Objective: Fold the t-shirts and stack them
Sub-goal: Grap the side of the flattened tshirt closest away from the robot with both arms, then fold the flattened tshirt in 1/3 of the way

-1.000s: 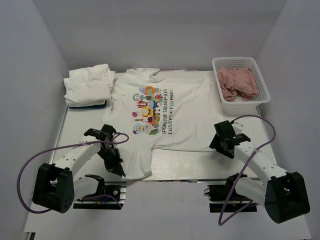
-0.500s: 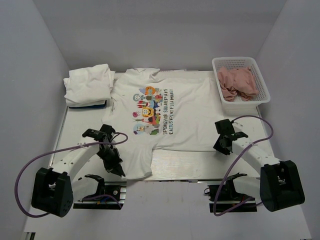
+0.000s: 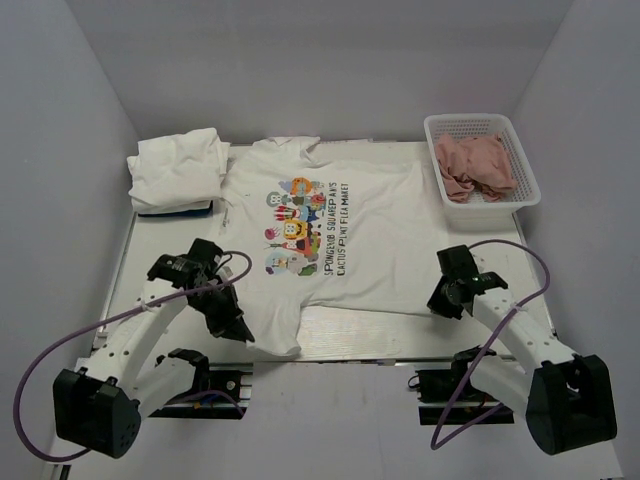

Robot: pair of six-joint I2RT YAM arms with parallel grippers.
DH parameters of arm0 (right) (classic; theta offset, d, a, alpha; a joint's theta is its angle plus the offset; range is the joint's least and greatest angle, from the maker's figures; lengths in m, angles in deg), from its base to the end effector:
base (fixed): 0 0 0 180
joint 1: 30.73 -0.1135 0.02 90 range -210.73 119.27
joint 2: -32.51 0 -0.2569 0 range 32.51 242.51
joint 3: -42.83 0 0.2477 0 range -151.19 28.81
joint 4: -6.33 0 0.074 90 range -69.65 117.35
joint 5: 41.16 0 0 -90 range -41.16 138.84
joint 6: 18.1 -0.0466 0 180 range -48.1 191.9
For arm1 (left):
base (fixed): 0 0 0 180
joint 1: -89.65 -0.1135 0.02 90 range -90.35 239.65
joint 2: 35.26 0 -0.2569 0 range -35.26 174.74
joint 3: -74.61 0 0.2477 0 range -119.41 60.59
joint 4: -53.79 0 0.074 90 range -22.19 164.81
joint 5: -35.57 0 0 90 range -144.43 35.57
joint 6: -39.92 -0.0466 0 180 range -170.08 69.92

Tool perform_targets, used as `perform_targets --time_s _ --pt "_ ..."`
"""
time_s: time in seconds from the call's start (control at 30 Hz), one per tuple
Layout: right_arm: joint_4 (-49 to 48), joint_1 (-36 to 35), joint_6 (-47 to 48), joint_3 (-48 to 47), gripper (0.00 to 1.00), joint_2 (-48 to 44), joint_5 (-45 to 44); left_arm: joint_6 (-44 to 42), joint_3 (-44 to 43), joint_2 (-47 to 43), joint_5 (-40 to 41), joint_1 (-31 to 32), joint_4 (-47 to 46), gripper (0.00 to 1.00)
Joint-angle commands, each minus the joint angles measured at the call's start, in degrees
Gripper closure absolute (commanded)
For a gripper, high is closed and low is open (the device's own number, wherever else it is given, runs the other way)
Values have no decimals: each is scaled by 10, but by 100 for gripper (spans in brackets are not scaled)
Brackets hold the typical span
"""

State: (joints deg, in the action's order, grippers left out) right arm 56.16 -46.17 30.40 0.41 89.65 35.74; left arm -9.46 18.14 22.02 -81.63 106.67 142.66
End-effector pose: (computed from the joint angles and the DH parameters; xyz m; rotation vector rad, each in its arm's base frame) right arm 0.1681 0.0355 0.1586 0.6631 2.5612 0.0178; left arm 0.1176 -0.0583 0.2107 0.5819 -2.7950 0.6090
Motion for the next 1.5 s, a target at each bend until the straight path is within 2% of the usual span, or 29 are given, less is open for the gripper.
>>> perform_targets --time_s 0.0,0.1,0.27,0.3,0.53,0.8,0.93,1.13,1.27,1.47 --pt "23 1 17 -30 100 24 54 4 -46 -1 -21 2 -13 100" --pt "14 1 40 -64 100 59 42 -12 -77 48 -29 2 -61 100" --pt "5 3 62 -148 100 82 17 -43 -187 154 -25 -9 -190 100" --pt "8 3 71 -160 100 98 15 -53 -206 192 -10 -9 -201 100" --pt "22 5 101 -263 100 164 -22 -71 -368 296 63 -15 -242 100" --pt "22 12 119 -351 100 217 -57 -98 -496 360 147 -20 -311 100" --pt "22 20 131 -384 100 234 -79 -139 -527 397 167 -25 -345 100" --pt "14 29 144 -406 100 265 -90 -168 -553 441 124 -30 -433 100" --pt "-5 38 156 -416 100 300 -97 -188 -615 497 124 -36 -433 100" --pt "-15 46 155 -441 100 346 -95 -195 -641 567 108 -36 -456 100"
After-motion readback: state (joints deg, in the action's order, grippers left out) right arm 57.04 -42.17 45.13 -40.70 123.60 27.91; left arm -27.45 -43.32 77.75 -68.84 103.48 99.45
